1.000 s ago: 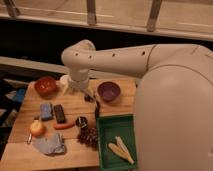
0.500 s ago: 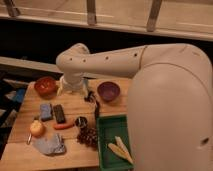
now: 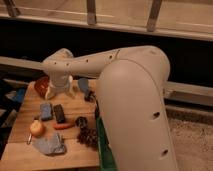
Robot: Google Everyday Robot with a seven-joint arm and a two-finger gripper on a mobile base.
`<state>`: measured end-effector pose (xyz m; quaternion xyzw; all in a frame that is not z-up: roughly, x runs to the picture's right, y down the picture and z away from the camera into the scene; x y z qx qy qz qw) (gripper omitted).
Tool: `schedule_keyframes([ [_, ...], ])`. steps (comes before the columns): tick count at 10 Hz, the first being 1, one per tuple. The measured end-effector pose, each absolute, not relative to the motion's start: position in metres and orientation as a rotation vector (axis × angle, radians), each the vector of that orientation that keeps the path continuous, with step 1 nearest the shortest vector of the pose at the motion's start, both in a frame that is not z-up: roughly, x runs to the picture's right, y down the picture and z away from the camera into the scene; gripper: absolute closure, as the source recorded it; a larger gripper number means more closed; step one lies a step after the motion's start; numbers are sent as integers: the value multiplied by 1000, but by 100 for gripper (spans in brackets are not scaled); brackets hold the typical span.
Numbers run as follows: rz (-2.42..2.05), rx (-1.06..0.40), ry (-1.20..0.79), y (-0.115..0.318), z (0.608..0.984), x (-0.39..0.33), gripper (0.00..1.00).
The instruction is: Wipe tray with eraser
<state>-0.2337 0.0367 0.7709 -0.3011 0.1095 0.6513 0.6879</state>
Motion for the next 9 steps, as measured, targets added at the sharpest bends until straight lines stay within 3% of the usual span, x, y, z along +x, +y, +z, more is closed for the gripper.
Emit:
schedule_keyframes([
  [9,1366,-712,246,51,790,-251,20],
])
